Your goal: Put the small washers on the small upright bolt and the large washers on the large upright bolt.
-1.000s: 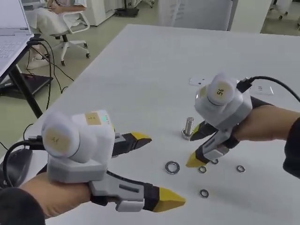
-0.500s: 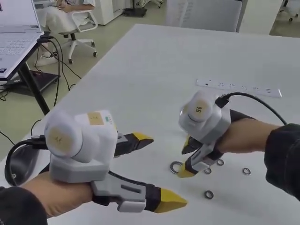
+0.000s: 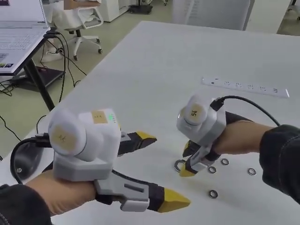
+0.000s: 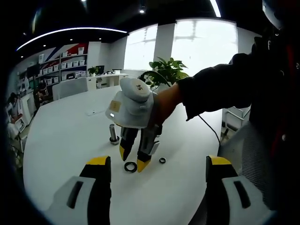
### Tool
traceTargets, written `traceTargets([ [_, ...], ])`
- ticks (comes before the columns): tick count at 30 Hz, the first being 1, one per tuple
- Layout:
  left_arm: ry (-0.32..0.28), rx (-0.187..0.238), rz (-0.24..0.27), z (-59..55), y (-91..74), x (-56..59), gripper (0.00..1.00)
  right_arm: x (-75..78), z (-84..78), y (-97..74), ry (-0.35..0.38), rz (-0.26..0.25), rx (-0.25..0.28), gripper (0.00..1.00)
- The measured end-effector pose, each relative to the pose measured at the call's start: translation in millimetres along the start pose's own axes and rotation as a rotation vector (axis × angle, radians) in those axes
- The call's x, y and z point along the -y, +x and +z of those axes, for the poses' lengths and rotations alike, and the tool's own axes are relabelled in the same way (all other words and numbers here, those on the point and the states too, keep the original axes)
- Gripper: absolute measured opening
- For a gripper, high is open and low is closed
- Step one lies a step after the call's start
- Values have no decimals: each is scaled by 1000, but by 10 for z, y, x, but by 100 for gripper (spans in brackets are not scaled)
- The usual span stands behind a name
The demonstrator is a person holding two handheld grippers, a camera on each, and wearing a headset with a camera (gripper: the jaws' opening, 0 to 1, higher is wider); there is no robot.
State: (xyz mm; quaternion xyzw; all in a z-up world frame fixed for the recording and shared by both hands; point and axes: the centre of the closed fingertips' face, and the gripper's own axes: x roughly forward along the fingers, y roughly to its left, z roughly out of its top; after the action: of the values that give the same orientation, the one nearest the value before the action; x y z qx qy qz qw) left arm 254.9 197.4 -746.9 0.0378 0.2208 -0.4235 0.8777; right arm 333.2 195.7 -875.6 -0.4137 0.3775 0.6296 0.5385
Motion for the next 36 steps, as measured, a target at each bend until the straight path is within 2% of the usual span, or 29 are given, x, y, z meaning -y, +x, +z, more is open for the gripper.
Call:
traceTargets([
  [9, -6, 4, 2, -12, -26, -8, 83, 6, -6, 27, -13, -9, -18, 30],
  [13, -9, 7, 2, -13, -40, -8, 83, 3, -7, 34, -42, -23, -33, 29],
  [20, -10, 13, 3, -1, -55, -11, 83, -25, -1, 32, -64, -20, -46, 25],
  [36, -14, 22, 7, 3, -76, -25, 83, -30, -1, 26, -86, -13, -65, 23],
])
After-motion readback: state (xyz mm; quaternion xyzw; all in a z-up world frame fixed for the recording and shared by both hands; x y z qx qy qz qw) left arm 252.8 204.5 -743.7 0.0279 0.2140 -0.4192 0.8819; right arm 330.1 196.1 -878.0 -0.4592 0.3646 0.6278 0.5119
